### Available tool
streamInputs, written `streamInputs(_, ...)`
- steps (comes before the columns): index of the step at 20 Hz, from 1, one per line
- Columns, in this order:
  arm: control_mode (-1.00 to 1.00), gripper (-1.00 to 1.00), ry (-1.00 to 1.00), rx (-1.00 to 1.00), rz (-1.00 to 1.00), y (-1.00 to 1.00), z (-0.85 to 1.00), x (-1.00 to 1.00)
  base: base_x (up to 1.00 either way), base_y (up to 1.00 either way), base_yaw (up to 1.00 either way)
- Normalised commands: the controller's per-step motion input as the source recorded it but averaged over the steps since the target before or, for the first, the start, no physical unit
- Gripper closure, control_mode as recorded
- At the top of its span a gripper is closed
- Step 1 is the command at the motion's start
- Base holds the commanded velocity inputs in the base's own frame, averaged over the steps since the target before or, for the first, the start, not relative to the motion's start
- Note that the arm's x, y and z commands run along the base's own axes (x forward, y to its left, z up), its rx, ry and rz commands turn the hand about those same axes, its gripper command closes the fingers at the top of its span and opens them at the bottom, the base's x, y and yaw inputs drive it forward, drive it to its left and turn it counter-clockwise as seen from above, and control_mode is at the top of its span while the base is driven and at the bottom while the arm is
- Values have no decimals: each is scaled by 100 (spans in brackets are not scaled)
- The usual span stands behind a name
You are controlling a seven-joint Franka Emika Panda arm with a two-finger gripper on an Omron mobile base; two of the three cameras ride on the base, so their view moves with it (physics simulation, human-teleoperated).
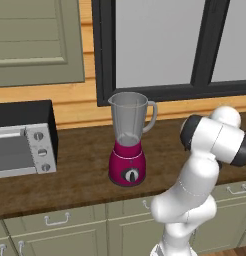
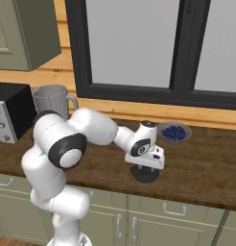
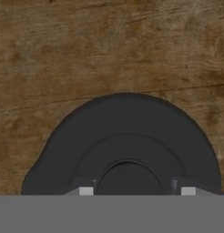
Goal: Close the lid blender by securely placing the lid on top.
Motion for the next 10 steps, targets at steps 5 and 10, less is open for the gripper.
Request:
streamInputs(5,-100,100,0,5,7,37,-14,-47,0,0,0)
streamInputs(10,-100,100,0,4,4,36,-4,-48,0,0,0)
